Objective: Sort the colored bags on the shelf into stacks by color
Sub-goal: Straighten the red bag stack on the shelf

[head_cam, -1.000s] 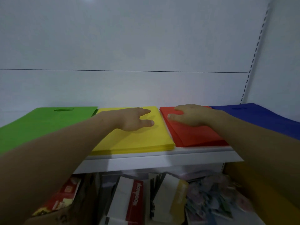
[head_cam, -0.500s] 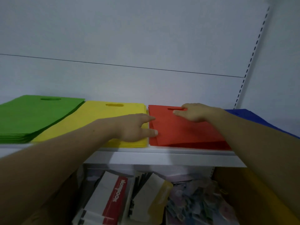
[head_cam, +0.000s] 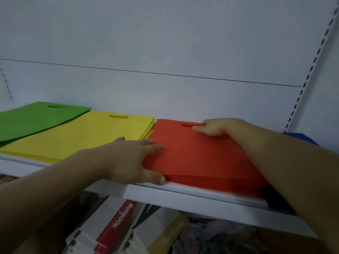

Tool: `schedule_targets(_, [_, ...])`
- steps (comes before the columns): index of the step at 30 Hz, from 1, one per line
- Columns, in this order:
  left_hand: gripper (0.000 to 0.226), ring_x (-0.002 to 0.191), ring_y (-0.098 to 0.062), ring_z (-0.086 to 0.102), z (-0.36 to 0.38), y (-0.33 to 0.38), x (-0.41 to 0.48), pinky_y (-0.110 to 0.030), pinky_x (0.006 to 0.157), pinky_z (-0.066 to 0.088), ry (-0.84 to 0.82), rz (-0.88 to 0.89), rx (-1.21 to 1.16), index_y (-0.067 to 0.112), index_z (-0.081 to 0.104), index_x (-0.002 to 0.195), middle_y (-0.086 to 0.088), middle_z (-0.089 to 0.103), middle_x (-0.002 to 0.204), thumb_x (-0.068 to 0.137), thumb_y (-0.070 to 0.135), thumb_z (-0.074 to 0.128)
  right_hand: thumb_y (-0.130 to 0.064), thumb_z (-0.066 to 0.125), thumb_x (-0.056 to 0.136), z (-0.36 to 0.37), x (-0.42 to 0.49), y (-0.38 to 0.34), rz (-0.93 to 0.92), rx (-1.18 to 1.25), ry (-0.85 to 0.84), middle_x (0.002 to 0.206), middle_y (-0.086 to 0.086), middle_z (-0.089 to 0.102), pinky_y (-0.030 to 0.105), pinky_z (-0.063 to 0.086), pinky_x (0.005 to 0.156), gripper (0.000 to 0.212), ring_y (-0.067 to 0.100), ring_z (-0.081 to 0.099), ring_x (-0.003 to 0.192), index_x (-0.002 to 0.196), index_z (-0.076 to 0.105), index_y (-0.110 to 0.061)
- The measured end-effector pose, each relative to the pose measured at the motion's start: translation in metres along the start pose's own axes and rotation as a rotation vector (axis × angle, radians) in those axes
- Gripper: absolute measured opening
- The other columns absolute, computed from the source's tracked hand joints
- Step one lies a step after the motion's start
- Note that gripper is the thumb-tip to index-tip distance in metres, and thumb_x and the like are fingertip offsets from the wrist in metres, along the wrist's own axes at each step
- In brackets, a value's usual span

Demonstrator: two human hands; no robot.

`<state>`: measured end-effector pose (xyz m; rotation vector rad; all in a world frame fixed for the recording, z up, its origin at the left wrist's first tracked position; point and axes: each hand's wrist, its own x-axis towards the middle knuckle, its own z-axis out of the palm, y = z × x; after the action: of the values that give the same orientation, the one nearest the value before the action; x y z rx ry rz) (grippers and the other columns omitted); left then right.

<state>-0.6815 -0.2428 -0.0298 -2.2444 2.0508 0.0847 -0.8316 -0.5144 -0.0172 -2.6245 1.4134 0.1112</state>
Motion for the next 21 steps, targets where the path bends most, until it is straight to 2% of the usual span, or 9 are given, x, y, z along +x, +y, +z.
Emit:
schedule_targets(2, [0.106,0.143,-0.006,0.017,-0.001,-0.001,0.001,-0.046,0.117,0.002,-0.004,0.003,-0.013,0.047,0.004,0.145,0.018,0.006,0.157,0.054,0.096,0.027,-0.067,0.033,0.091,-0.007,0.003,0.008,-0.001,-0.017,-0.015,0.152,0.007,0.034,0.039,0.025,0.114,0.077,0.024,0.035,0.138,0.145,0.037,-0.012])
schedule_targets(5, [0.095,0.14,-0.004,0.022,-0.003,-0.001,0.001,-0.043,0.117,0.008,0.013,0.01,-0.025,0.049,0.01,0.144,0.02,0.013,0.155,0.061,0.088,0.035,-0.072,0.035,0.087,-0.006,0.007,0.023,0.022,-0.047,0.072,0.159,0.005,0.018,0.04,0.017,0.118,0.087,0.023,0.021,0.145,0.151,0.021,-0.016])
schedule_targets(8, [0.098,0.138,-0.007,0.028,-0.005,0.0,0.0,-0.032,0.114,0.021,0.007,0.039,-0.067,0.049,0.015,0.144,0.021,0.017,0.154,0.056,0.088,0.034,-0.08,0.038,0.078,0.004,0.01,0.03,0.024,0.018,0.061,0.16,0.002,0.014,0.044,0.018,0.118,0.096,0.023,0.018,0.146,0.153,0.014,-0.024])
schedule_targets(11, [0.095,0.138,-0.007,0.028,-0.006,0.002,-0.001,-0.028,0.113,0.024,0.013,0.055,-0.067,0.046,0.019,0.144,0.02,0.017,0.154,0.06,0.084,0.042,-0.083,0.039,0.076,0.008,0.01,0.028,0.052,0.047,0.043,0.16,0.004,0.01,0.045,0.017,0.117,0.1,0.026,0.016,0.146,0.153,0.01,-0.026])
schedule_targets(13, [0.088,0.137,-0.006,0.028,-0.008,0.004,-0.002,-0.024,0.111,0.023,0.015,0.052,-0.059,0.042,0.021,0.145,0.02,0.017,0.153,0.07,0.075,0.054,-0.086,0.036,0.074,0.006,0.008,0.023,0.096,0.003,0.041,0.159,0.009,0.011,0.047,0.021,0.114,0.102,0.031,0.02,0.144,0.153,0.014,-0.025])
schedule_targets(17, [0.087,0.137,-0.006,0.028,-0.01,0.004,-0.003,-0.023,0.109,0.021,0.022,0.067,-0.041,0.043,0.021,0.145,0.02,0.017,0.154,0.071,0.072,0.056,-0.088,0.034,0.072,0.006,0.009,0.019,0.103,-0.022,0.011,0.15,0.011,0.03,0.044,0.033,0.108,0.102,0.03,0.037,0.134,0.147,0.033,-0.018])
schedule_targets(21, [0.083,0.134,-0.005,0.032,-0.011,0.0,-0.003,-0.024,0.109,0.025,0.042,0.067,-0.091,0.044,0.027,0.143,0.022,0.024,0.15,0.071,0.07,0.059,-0.087,0.037,0.071,0.008,0.01,0.02,0.101,0.023,0.017,0.149,0.008,0.036,0.043,0.035,0.106,0.102,0.027,0.04,0.133,0.145,0.034,-0.018])
